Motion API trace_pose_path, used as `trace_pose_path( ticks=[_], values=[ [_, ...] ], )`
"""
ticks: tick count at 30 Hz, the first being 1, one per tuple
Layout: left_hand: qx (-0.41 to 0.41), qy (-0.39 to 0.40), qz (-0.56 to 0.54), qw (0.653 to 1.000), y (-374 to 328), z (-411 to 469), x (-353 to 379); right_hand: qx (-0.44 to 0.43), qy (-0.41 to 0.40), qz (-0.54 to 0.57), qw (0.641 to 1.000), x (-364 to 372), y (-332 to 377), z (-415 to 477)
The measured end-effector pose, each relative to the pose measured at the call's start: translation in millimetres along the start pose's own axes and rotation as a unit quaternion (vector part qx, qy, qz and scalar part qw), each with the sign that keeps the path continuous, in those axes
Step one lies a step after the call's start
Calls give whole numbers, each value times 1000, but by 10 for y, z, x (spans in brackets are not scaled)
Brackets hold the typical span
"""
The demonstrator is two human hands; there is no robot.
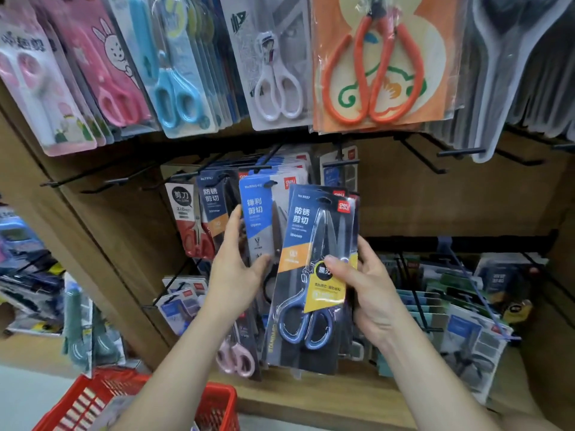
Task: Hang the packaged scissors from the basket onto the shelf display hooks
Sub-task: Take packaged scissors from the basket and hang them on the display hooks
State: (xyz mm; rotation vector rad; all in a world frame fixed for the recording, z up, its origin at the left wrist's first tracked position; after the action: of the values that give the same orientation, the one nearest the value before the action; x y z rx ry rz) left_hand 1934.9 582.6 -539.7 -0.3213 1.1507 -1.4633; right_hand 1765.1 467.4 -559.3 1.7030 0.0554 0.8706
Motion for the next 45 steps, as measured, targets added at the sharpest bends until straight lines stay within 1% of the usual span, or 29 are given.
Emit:
trace_pose_path(
  ticks=[2,3,4,5,7,8,9,12,13,16,19,22,24,27,30,34,38,42,45],
  values=[
    [-9,-52,-5,999,-44,-156,-47,-12,-14,-7,1000,-49,45,-123],
    [0,-76,-8,997,-90,-276,-69,-20,-18,-13,1000,-68,73,-196],
    [8,-77,-14,997,-149,-412,-83,-30,-22,-20,999,-72,91,-266],
    [-1,-49,-35,998,-208,-558,-85,-40,-28,-27,998,-64,98,-337],
    [-61,30,-117,991,-341,-802,-67,-56,-45,-46,996,-23,69,-468],
    [-94,43,-153,983,-365,-879,-62,-63,-53,-53,995,20,44,-532],
    [-117,37,-179,976,-383,-930,-74,-69,-60,-58,994,66,17,-591],
    [-157,-4,-192,969,-428,-1000,-234,-64,-61,-79,993,193,-57,-738],
    [-169,-14,-191,967,-404,-1024,-297,-55,-54,-93,993,228,-82,-785],
    [-197,-50,-186,961,-302,-1076,-483,-37,-64,-134,988,283,-215,-843],
    [-237,-109,-201,944,-159,-1084,-621,-24,-42,-140,989,400,-322,-882],
    [-270,-148,-229,923,-14,-1057,-741,-33,-34,-157,986,472,-431,-874],
    [-265,-165,-241,919,58,-984,-867,-38,-42,-171,984,500,-471,-853],
    [-225,-179,-251,924,139,-712,-1048,-43,-74,-179,980,531,-519,-764],
    [-184,-160,-253,936,200,-397,-1089,-50,-112,-171,978,528,-523,-636],
    [-147,-131,-250,948,225,-157,-944,-71,-120,-171,975,469,-448,-551],
    [-143,-114,-231,956,211,-40,-788,-79,-127,-175,973,399,-359,-552],
    [-157,-123,-223,954,218,-18,-748,-92,-127,-188,970,353,-321,-577],
    [-148,-130,-210,958,194,-31,-801,-101,-115,-192,969,335,-278,-571]
  ],
)
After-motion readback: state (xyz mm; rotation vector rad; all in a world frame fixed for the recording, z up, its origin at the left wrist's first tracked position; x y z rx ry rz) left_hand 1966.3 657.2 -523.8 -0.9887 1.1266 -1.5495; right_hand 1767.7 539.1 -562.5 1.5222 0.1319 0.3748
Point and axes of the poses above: each hand's wrist, its own z-axis towards the middle knuckle, its own x-axis out of the palm, y = z × x, the point moved 1 cm from there along z, towards the middle knuckle, and after that the axes turned 12 degrees about -y, right-handed, at the moved point
